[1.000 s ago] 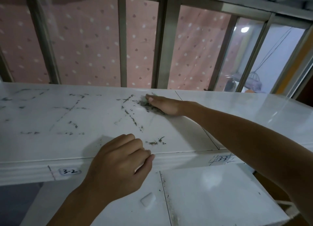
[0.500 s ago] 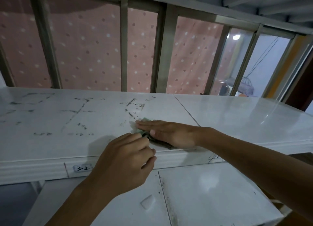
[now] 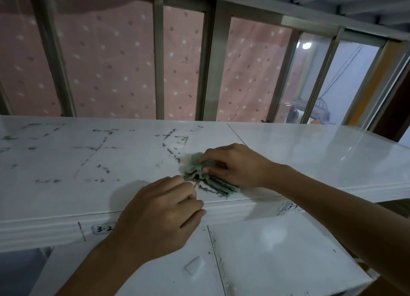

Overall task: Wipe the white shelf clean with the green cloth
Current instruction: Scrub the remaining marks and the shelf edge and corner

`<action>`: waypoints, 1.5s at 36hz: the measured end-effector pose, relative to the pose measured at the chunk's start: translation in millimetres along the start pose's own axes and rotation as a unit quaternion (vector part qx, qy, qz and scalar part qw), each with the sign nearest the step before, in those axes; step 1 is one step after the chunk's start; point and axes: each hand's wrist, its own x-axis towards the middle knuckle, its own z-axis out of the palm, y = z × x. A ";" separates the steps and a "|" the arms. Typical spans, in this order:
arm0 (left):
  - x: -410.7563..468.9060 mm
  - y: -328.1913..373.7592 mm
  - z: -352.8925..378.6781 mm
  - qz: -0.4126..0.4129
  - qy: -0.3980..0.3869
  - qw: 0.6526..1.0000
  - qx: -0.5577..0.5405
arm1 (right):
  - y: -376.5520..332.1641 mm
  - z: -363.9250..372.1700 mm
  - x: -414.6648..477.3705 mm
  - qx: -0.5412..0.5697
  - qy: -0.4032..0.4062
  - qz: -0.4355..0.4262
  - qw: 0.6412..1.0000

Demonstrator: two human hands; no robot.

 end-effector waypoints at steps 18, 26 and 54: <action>-0.3 0.1 -3.3 0.013 0.001 0.999 0.033 | 143.6 24.1 91.0 -0.130 -0.076 0.357 0.922; -3.3 5.9 -3.8 -0.028 -0.001 0.999 0.036 | 135.1 53.2 168.1 -0.102 -0.104 0.240 0.960; -41.8 -7.0 -40.0 -0.097 0.020 0.995 0.014 | -20.3 23.5 77.7 0.065 -0.063 -0.222 0.971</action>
